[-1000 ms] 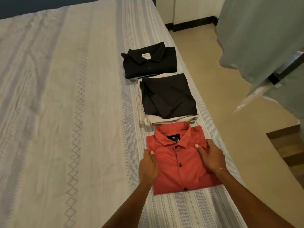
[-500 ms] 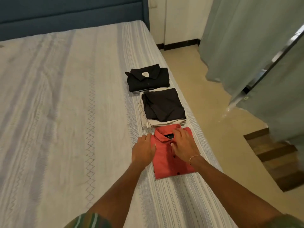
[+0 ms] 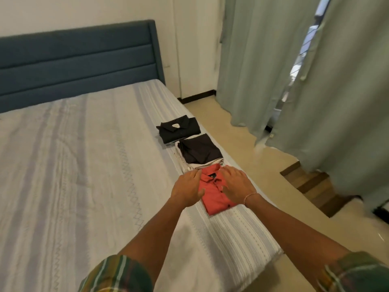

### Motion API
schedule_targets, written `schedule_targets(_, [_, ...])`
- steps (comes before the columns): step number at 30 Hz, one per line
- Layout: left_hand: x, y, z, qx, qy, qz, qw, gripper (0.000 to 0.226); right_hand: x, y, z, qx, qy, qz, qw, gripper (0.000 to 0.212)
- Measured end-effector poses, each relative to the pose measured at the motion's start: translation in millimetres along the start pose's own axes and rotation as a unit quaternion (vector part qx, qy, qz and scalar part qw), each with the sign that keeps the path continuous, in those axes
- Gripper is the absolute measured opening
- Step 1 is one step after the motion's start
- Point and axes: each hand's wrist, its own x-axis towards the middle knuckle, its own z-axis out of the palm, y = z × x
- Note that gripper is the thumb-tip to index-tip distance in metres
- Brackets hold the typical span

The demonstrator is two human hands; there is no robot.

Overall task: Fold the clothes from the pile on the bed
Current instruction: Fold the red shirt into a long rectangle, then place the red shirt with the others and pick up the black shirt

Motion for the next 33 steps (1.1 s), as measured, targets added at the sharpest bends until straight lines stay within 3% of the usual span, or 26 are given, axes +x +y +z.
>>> schedule_targets(6, [-33,33,-15,0.005,0.002,0.079,0.997,0.075,-70,-15,-26,-0.019,0.016,0.062,0.998,0.068])
schedule_targets(16, [-65,144,-11,0.018,0.002,0.23,0.973,0.077,-210,23,-41,-0.043,0.054,0.208,0.976,0.068])
schedule_targets(27, [-124,307,9,0.025,-0.051,0.388,0.92,0.079,-397,43,-48,0.007,0.089,0.399,0.913,0.075])
schedule_targets(33, [-153,382,23,0.034,-0.059,0.499,0.864,0.08,-486,43,-35,0.012,0.096,0.498,0.862,0.073])
